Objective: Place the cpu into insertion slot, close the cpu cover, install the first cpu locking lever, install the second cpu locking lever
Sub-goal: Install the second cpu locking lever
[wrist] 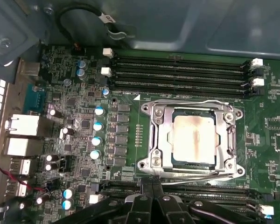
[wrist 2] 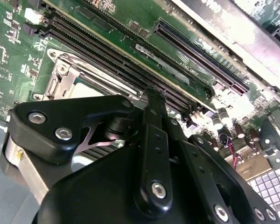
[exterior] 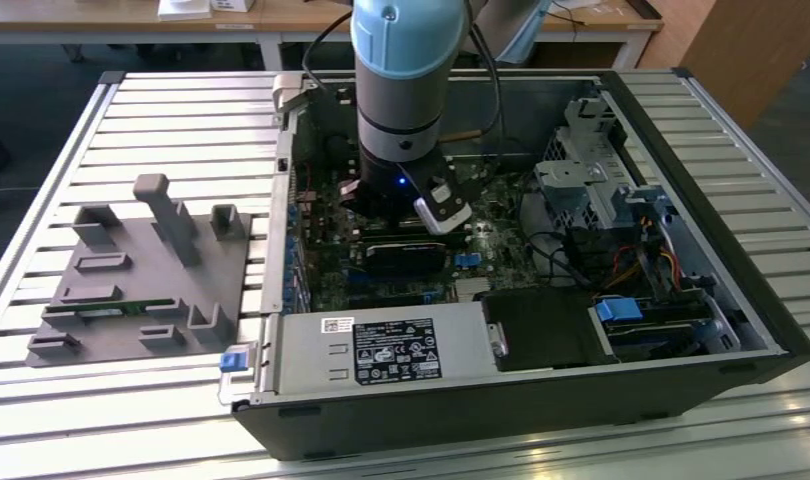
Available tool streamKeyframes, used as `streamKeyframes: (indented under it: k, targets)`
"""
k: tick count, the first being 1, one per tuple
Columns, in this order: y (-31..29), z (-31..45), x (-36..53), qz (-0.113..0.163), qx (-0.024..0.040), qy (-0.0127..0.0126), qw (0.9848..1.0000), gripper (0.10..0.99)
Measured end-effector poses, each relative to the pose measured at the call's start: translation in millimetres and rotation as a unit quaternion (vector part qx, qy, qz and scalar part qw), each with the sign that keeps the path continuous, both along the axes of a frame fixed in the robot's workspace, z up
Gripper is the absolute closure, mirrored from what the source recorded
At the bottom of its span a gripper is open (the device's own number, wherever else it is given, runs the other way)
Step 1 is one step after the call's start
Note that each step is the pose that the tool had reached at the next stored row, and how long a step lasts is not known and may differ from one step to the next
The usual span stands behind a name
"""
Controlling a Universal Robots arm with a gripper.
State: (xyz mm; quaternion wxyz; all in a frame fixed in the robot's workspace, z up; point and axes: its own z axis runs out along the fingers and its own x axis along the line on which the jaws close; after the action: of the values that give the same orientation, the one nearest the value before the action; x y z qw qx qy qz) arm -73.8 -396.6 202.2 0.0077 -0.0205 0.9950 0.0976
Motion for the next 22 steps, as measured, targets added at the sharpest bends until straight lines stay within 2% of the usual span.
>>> streamKeyframes:
  k: [11, 22]
  targets:
    - [-0.2, -4.6, -0.3, 0.001, 0.007, -0.0003, 1.0, 0.965]
    - [-0.2, -7.5, -4.1, 0.001, 0.0215, -0.0018, 0.9998, 0.965]
